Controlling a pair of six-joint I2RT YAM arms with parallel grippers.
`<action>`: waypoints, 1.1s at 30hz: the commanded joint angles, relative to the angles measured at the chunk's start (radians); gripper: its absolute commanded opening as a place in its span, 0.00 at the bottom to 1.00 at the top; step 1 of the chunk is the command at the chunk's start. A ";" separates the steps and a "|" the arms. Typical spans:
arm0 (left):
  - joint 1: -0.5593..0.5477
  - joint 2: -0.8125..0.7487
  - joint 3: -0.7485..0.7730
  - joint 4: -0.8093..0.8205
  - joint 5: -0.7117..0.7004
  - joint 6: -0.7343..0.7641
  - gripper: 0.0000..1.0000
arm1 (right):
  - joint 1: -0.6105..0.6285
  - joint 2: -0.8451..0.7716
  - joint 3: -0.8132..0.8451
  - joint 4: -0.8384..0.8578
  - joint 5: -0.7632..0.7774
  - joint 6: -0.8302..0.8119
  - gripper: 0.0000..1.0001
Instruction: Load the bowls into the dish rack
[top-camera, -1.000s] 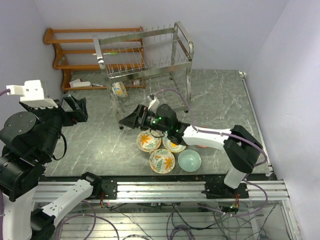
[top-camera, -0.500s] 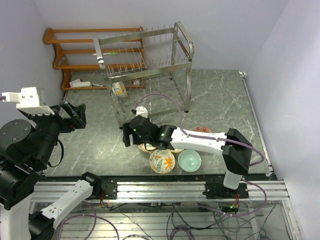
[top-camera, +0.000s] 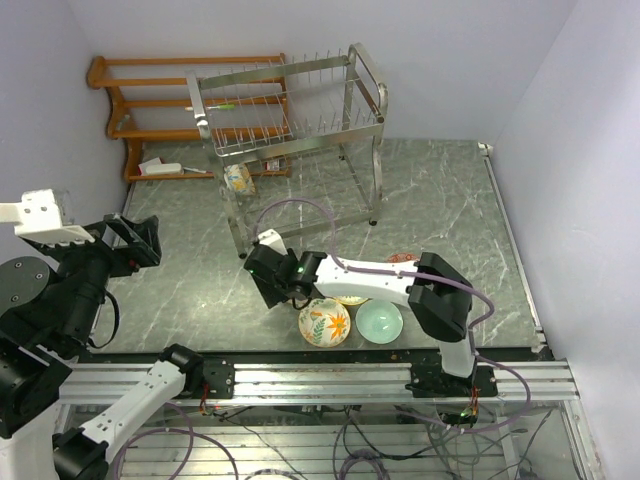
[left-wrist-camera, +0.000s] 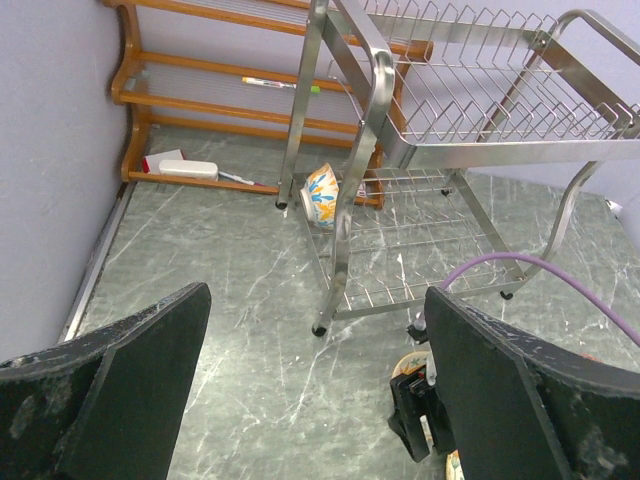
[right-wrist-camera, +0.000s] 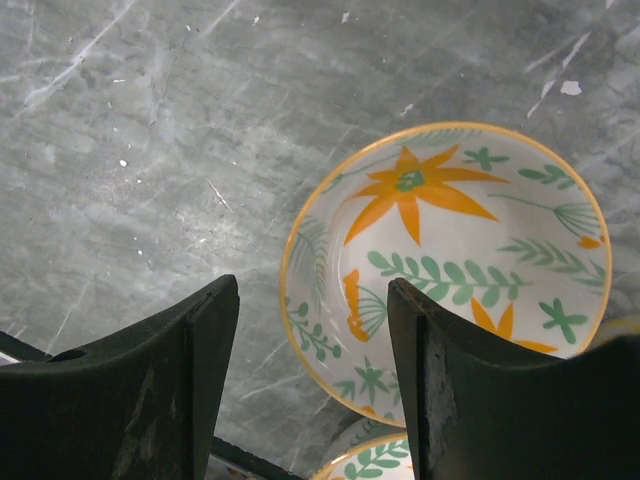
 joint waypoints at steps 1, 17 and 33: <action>0.007 -0.006 -0.012 0.002 -0.034 -0.010 0.99 | 0.001 0.056 0.061 -0.025 0.001 -0.065 0.60; 0.007 -0.005 -0.049 0.025 -0.043 0.012 0.99 | 0.001 0.136 0.121 -0.073 0.042 -0.073 0.05; 0.007 -0.001 -0.048 0.059 -0.022 0.046 0.99 | -0.113 -0.134 0.011 0.201 -0.404 -0.042 0.00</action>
